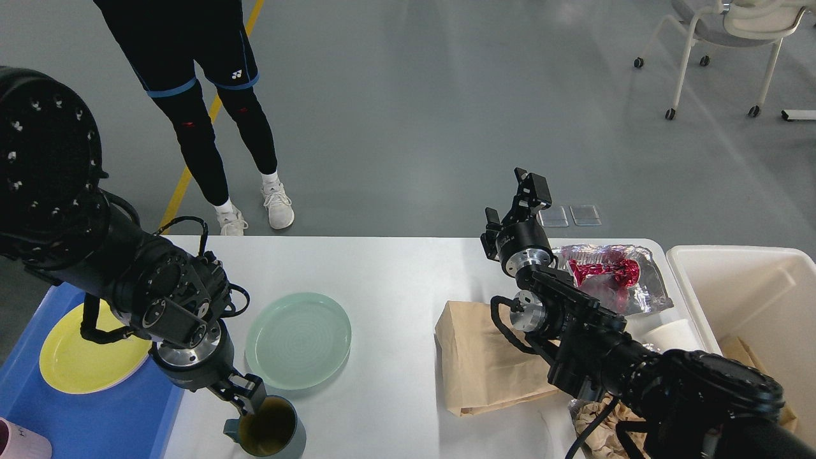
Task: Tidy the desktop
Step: 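Grasp the dark mug with the left gripper and lift it, then carry the mug with the left gripper into the blue tray and release, then raise the left gripper and move it toward the pale green plate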
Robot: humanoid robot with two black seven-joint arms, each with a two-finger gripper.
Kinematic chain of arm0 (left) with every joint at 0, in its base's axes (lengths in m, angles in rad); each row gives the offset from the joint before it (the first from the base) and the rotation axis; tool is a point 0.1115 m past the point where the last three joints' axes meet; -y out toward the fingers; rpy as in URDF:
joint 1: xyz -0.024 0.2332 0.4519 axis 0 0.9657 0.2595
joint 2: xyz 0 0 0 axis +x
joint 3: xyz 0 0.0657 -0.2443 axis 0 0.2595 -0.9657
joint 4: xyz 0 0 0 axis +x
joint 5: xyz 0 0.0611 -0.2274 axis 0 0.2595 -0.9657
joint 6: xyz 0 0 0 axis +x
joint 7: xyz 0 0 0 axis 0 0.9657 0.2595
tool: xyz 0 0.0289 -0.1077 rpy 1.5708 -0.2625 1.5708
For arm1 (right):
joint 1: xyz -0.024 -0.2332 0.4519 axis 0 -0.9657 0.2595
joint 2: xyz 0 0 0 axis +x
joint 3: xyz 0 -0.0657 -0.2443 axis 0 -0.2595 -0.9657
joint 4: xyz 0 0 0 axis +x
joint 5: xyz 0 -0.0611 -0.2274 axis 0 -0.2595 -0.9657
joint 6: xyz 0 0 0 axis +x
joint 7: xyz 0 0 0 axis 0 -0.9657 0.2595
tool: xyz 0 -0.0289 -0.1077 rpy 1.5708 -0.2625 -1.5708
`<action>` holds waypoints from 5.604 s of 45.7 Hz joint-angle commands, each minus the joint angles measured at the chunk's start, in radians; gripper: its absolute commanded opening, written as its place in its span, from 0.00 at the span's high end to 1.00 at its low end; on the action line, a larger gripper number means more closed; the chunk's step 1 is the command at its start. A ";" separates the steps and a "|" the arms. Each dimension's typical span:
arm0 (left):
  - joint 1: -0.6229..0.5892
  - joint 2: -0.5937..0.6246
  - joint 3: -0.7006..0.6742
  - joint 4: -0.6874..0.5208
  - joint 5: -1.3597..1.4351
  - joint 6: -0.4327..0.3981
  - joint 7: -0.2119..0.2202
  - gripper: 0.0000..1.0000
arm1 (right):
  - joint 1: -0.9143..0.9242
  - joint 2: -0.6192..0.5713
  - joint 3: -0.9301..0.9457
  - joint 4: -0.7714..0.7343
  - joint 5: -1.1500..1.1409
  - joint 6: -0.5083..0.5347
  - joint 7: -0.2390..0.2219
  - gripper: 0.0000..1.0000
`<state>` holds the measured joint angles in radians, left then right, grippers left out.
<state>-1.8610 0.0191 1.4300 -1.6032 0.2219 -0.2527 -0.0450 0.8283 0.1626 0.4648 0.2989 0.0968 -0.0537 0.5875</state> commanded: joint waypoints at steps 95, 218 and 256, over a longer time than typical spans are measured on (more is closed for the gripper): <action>-1.057 0.429 -0.092 -0.026 -0.053 -0.707 0.106 1.00 | 0.000 -0.002 0.000 0.000 0.000 0.000 0.000 0.00; -0.276 0.323 0.001 0.266 -0.003 -0.290 0.180 0.03 | 0.000 0.000 0.000 0.000 0.000 0.000 0.000 0.00; -0.268 0.255 -0.019 0.269 -0.001 -0.300 0.180 0.03 | 0.000 0.000 0.000 0.000 0.000 0.000 0.000 0.00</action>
<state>-2.1302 0.2741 1.4112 -1.3345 0.2199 -0.5523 0.1350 0.8283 0.1626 0.4648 0.2991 0.0974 -0.0537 0.5875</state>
